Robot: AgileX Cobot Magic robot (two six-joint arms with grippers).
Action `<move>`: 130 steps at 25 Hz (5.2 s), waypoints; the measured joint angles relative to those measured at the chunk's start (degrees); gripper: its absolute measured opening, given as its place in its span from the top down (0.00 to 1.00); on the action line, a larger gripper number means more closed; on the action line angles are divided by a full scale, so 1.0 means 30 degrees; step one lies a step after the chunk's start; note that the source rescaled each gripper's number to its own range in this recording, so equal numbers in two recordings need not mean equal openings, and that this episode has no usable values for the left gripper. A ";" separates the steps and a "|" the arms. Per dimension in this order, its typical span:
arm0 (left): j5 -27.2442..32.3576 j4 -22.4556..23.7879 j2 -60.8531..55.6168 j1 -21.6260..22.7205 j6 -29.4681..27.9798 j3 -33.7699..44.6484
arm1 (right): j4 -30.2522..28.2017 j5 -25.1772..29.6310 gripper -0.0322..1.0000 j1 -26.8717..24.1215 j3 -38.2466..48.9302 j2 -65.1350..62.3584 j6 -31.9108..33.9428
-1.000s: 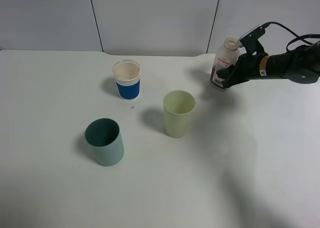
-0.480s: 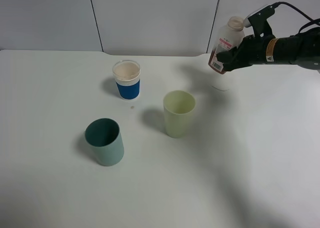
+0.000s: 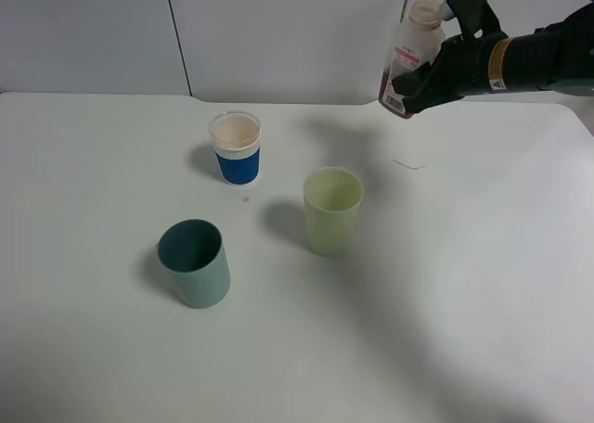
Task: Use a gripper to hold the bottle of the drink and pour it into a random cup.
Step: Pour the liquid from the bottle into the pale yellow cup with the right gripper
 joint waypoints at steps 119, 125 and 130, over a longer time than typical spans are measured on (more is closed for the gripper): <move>0.0000 0.0000 0.0000 0.0000 0.0000 0.0000 | -0.8888 0.4384 0.97 0.5813 0.0014 -0.2197 -1.6323; 0.0000 0.0000 0.0000 0.0000 0.0000 0.0000 | -0.8888 0.4882 0.97 0.6414 0.0124 -0.2258 -1.8211; 0.0000 0.0000 0.0000 0.0000 0.0000 0.0000 | -0.8888 0.5627 0.97 0.6856 0.0246 -0.2258 -1.8948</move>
